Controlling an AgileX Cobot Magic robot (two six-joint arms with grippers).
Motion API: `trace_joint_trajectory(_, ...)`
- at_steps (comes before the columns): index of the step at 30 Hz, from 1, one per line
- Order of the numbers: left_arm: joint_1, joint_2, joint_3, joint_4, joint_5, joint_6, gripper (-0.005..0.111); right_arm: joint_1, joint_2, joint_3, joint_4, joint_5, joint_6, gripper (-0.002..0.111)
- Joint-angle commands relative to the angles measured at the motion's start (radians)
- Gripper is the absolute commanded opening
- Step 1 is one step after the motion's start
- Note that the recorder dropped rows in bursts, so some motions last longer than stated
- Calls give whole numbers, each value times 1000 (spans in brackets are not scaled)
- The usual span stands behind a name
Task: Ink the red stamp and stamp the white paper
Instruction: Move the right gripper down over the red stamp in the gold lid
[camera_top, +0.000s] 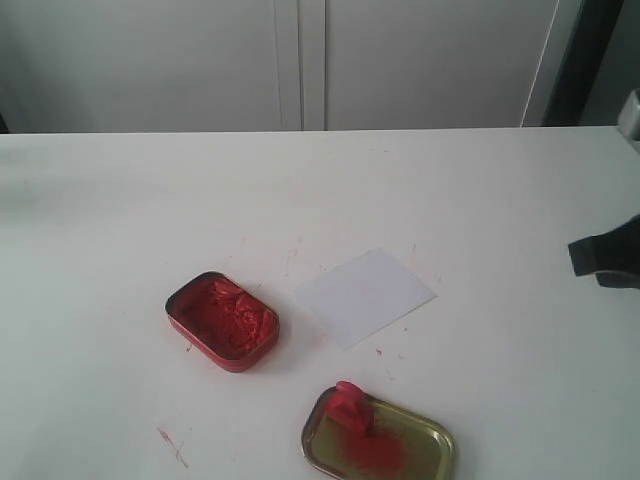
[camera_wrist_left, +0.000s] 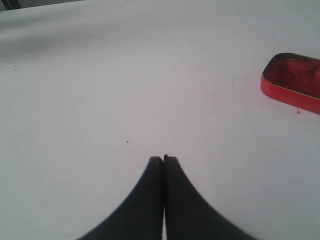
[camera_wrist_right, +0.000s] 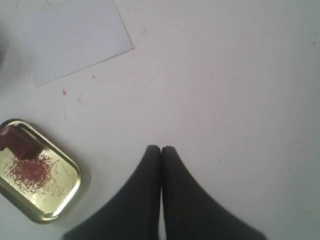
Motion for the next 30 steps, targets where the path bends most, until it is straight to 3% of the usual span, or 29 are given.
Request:
trace_joint_trajectory(1,1,-5,4,-5,-4,0,0,39,69,-26,9,18,-32,0)
trace_joint_trajectory(30,1,-5,4,-5,-4,0,0,460,469,-281,7,121,-50,0)
